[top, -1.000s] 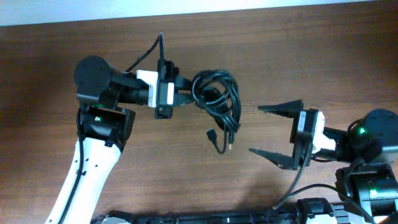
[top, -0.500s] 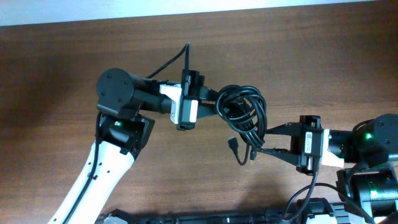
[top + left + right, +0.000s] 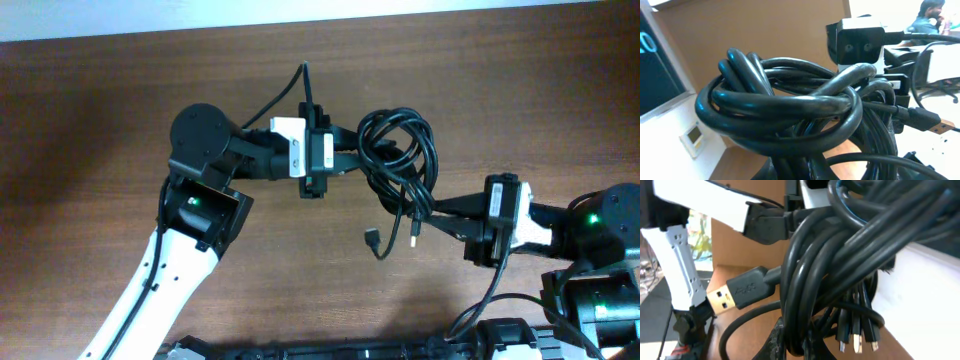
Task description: Untangle cables
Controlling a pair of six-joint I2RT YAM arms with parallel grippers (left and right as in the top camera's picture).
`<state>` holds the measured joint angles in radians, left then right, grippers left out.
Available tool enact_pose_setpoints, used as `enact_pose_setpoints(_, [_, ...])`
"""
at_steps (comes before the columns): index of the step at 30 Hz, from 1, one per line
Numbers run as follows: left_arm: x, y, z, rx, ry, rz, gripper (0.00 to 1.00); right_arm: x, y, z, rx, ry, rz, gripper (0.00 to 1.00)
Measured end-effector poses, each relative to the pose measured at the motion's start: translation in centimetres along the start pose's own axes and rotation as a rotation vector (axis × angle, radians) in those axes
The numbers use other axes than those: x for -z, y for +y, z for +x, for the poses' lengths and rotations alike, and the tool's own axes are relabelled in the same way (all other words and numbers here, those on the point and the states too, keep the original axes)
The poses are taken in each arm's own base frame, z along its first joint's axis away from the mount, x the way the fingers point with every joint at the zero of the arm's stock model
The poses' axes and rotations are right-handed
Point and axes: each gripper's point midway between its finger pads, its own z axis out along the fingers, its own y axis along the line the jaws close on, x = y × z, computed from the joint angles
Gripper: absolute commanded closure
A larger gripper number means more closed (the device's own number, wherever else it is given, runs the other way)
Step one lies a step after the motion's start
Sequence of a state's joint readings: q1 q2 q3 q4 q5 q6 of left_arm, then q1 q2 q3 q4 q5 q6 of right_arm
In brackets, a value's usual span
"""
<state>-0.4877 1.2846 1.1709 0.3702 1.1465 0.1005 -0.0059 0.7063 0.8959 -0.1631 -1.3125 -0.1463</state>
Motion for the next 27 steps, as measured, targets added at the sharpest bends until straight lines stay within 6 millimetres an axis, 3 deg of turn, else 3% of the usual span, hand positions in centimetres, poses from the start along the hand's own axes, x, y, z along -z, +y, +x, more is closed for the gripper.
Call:
enact_pose_setpoints(9, [0.7,1.8,0.5,-0.121,0.025,-0.084,1.0,0.6,-3.9,2.3,-0.253,0.066,0.255,0.96])
enact_pose_setpoints(10, [0.9,1.9,0.5,-0.127,0.027,-0.088,1.0,0.7,-4.1,2.4,-0.263,0.068,0.272,0.91])
enact_pose_setpoints(14, [2.2,4.0,1.1,-0.132,0.061,-0.185,1.0,0.9,-4.6,2.8,-0.303,0.075,0.307,0.46])
enact_pose_setpoints(17, [2.3,4.4,1.3,-0.122,0.072,-0.212,1.0,0.9,-4.6,2.8,-0.307,0.075,0.307,0.37])
enact_pose_setpoints(23, [2.7,5.7,2.4,-0.094,0.118,-0.3,1.0,0.9,-4.7,2.8,-0.305,0.075,0.311,0.35])
enact_pose_setpoints(27, [1.1,6.5,2.5,-0.083,0.13,-0.404,1.0,1.0,-4.8,2.9,-0.305,0.077,0.318,0.3])
